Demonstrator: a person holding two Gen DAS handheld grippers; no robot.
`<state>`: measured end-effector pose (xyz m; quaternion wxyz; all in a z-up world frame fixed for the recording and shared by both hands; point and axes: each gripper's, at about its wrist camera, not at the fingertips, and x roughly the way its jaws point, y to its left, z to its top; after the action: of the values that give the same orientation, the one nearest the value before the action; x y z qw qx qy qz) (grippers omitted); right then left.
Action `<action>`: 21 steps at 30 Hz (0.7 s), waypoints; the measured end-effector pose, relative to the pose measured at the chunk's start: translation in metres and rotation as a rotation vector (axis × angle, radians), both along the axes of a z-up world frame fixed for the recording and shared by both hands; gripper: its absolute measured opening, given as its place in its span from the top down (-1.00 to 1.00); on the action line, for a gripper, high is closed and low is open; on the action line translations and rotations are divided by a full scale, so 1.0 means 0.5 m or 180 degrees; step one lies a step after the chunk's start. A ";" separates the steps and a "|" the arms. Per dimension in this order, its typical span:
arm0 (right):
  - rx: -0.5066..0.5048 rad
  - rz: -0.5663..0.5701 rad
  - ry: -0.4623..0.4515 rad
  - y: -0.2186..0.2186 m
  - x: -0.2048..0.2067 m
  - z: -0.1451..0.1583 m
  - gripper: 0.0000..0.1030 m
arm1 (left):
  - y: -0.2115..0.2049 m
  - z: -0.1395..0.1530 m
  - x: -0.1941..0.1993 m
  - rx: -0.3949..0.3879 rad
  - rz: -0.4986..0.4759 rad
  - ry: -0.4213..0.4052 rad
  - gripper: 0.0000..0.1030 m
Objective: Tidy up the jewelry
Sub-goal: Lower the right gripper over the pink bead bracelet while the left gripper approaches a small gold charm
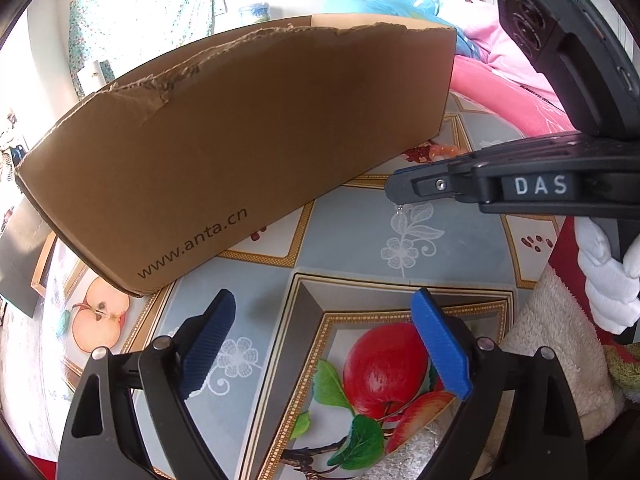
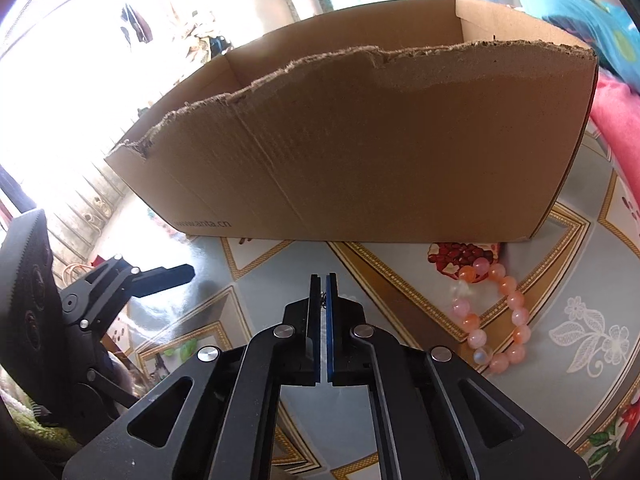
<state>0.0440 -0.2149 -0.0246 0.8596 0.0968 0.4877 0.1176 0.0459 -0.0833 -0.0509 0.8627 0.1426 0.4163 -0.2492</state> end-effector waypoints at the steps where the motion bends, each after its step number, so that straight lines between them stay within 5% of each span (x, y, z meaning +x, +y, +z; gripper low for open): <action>1: 0.0077 0.0010 -0.0014 -0.002 -0.002 0.007 1.00 | 0.001 0.000 0.001 -0.0006 0.0009 0.0004 -0.72; 7: 0.0563 0.0154 -0.0010 -0.014 -0.007 0.037 0.99 | 0.006 -0.001 0.008 -0.0021 0.0049 0.0026 -0.79; 12: 0.0508 0.0121 0.0052 -0.003 -0.008 0.029 0.55 | 0.015 -0.006 0.015 -0.0084 0.0132 0.0099 -0.88; 20: 0.0087 -0.0014 -0.0109 -0.008 -0.066 0.051 0.31 | 0.021 -0.006 0.020 -0.0110 0.0120 0.0113 -0.89; 21: -0.0015 -0.0075 -0.0184 -0.008 -0.078 0.062 0.08 | 0.021 -0.006 0.020 -0.0117 0.0126 0.0113 -0.89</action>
<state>0.0050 -0.2191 0.0063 0.8750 0.0971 0.4617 0.1091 0.0557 -0.0727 -0.0540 0.8625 0.1140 0.4296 -0.2422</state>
